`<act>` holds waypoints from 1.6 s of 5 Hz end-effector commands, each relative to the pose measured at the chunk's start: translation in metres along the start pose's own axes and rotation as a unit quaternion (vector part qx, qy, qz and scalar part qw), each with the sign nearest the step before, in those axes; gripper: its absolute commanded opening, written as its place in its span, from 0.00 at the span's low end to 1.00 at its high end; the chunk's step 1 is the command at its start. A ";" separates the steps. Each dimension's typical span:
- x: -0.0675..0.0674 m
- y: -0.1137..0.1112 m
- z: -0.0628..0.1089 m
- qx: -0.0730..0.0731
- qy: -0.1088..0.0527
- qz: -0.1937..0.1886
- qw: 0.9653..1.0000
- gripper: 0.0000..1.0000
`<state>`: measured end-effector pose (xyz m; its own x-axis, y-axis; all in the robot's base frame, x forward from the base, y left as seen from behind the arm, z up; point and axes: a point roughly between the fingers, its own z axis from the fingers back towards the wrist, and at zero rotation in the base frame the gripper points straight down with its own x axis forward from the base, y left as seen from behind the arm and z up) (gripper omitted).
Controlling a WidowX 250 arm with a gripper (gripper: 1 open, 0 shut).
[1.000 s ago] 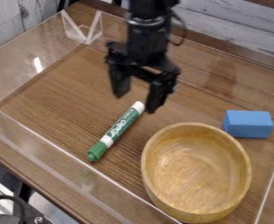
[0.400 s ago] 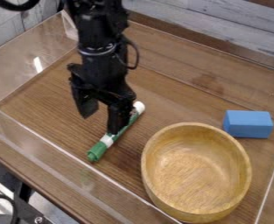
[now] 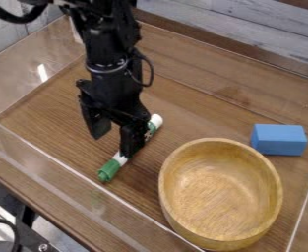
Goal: Put the green marker in the brown bowl
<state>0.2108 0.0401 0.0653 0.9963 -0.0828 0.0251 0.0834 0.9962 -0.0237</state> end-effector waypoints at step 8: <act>0.004 0.011 -0.035 -0.009 -0.033 -0.033 0.999 1.00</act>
<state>0.2107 0.0468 0.0244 0.9862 -0.1521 0.0660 0.1554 0.9866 -0.0494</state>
